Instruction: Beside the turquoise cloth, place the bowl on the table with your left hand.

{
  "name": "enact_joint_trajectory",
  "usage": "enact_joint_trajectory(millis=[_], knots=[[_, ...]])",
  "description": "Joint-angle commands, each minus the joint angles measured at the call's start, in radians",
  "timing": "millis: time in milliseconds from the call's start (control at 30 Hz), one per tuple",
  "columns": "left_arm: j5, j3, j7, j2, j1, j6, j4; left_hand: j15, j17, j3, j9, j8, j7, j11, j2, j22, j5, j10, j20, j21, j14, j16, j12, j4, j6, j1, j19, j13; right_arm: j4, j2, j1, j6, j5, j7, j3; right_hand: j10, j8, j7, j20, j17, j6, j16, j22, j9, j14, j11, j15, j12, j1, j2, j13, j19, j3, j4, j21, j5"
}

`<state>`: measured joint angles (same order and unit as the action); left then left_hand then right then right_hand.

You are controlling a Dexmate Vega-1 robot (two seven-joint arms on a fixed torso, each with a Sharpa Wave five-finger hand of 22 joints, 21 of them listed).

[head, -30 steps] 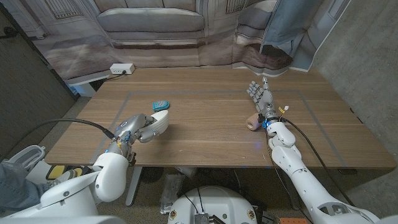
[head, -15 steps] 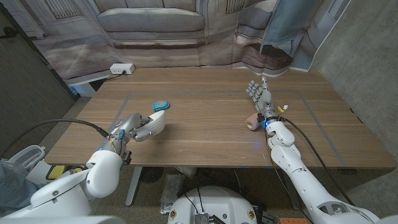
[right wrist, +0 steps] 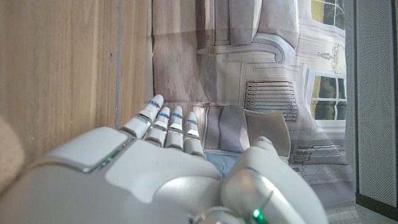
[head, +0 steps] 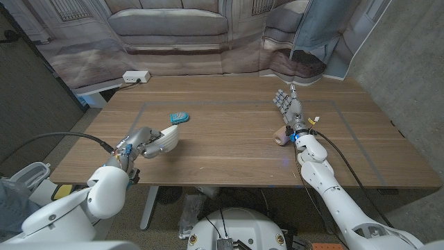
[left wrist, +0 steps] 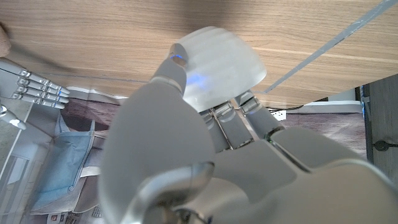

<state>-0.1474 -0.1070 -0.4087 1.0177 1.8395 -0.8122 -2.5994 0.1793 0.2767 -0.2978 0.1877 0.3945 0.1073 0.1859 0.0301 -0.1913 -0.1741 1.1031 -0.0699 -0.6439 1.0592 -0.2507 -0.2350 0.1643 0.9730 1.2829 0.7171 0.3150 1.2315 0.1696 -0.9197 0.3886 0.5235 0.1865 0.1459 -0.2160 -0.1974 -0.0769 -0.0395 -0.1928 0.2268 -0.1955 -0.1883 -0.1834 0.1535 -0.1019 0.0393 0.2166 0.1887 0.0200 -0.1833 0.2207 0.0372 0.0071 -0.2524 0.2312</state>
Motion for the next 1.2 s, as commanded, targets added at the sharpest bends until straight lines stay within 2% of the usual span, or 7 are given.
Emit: enact_joint_trajectory(millis=[33,267,433,600,767,1033,1200], knots=[[-0.034,-0.025,0.062,-0.02,0.003,-0.045,-0.01,0.049,0.004,-0.033,0.004,0.007,-0.023,0.002,0.057,-0.003,-0.006,0.003,-0.061,-0.005,-0.004,-0.004,0.0,-0.033,0.142,0.042,-0.006,0.049,-0.018,-0.009,0.007,0.004,-0.007,-0.002,0.002,-0.009,0.002,0.002,-0.002,-0.002,0.007,0.001,-0.005,-0.003,0.004,-0.003,-0.002,-0.002,0.002,0.007,-0.005,0.008,-0.003,0.0,0.001,0.007],[-0.049,-0.03,0.08,-0.023,0.001,-0.064,-0.004,0.048,0.007,-0.034,0.004,0.007,-0.024,0.0,0.057,-0.003,-0.006,0.005,-0.06,-0.008,-0.004,-0.005,0.002,-0.034,0.143,0.042,-0.009,0.049,-0.024,-0.014,0.012,0.001,-0.012,-0.006,0.003,-0.008,0.002,0.002,-0.002,-0.002,0.007,0.001,-0.005,-0.003,0.004,-0.002,0.0,-0.002,0.002,0.008,-0.005,0.008,-0.004,-0.001,0.002,0.007],[-0.061,-0.002,0.084,-0.009,-0.028,-0.128,-0.012,0.049,0.009,-0.034,0.003,0.006,-0.025,0.0,0.057,-0.002,-0.006,0.008,-0.061,-0.01,-0.004,-0.005,0.001,-0.034,0.144,0.042,-0.01,0.051,-0.033,-0.019,0.017,0.002,-0.014,-0.006,0.002,-0.009,0.002,0.002,-0.002,-0.002,0.006,0.001,-0.005,-0.003,0.004,-0.004,0.0,-0.002,0.002,0.008,-0.005,0.008,-0.004,-0.001,0.003,0.007],[-0.063,0.005,0.082,-0.001,-0.036,-0.151,-0.012,0.049,0.011,-0.035,0.003,0.006,-0.024,0.0,0.057,-0.002,-0.006,0.008,-0.06,-0.012,-0.001,-0.007,0.002,-0.033,0.144,0.043,-0.013,0.052,-0.046,-0.025,0.025,0.004,-0.015,-0.004,0.0,-0.008,0.003,0.002,-0.002,-0.002,0.006,0.001,-0.005,-0.003,0.004,-0.002,0.0,-0.002,0.002,0.008,-0.005,0.008,-0.004,-0.001,0.003,0.007],[-0.065,-0.005,0.067,-0.012,-0.031,-0.14,-0.006,0.049,0.013,-0.035,0.003,0.006,-0.023,-0.001,0.056,-0.002,-0.006,0.011,-0.06,-0.015,-0.001,-0.007,0.002,-0.033,0.145,0.043,-0.013,0.053,-0.055,-0.03,0.031,0.008,-0.018,-0.001,-0.001,-0.008,0.003,0.002,-0.002,-0.002,0.006,0.001,-0.005,-0.003,0.004,-0.003,-0.001,-0.002,0.002,0.008,-0.005,0.008,-0.004,-0.001,0.004,0.007],[-0.077,-0.004,0.071,0.01,-0.039,-0.15,-0.002,0.049,0.016,-0.035,0.003,0.008,-0.023,-0.003,0.056,-0.002,-0.005,0.012,-0.061,-0.019,0.0,-0.009,0.004,-0.033,0.152,0.043,-0.014,0.055,-0.049,-0.032,0.027,0.012,-0.02,-0.006,-0.007,-0.009,0.003,0.003,-0.002,-0.002,0.006,0.001,-0.005,-0.003,0.004,-0.003,-0.001,-0.002,0.002,0.008,-0.005,0.008,-0.005,-0.001,0.005,0.007],[-0.087,0.005,0.057,0.007,-0.034,-0.154,0.007,0.047,0.018,-0.036,0.003,0.007,-0.027,-0.002,0.056,-0.002,-0.005,0.011,-0.06,-0.02,-0.002,-0.008,0.005,-0.033,0.152,0.042,-0.017,0.057,-0.035,-0.029,0.019,0.011,-0.021,-0.016,-0.008,-0.009,0.003,0.003,-0.002,-0.002,0.005,0.001,-0.005,-0.003,0.004,-0.004,-0.001,-0.002,0.002,0.008,-0.005,0.009,-0.006,-0.001,0.005,0.007]])
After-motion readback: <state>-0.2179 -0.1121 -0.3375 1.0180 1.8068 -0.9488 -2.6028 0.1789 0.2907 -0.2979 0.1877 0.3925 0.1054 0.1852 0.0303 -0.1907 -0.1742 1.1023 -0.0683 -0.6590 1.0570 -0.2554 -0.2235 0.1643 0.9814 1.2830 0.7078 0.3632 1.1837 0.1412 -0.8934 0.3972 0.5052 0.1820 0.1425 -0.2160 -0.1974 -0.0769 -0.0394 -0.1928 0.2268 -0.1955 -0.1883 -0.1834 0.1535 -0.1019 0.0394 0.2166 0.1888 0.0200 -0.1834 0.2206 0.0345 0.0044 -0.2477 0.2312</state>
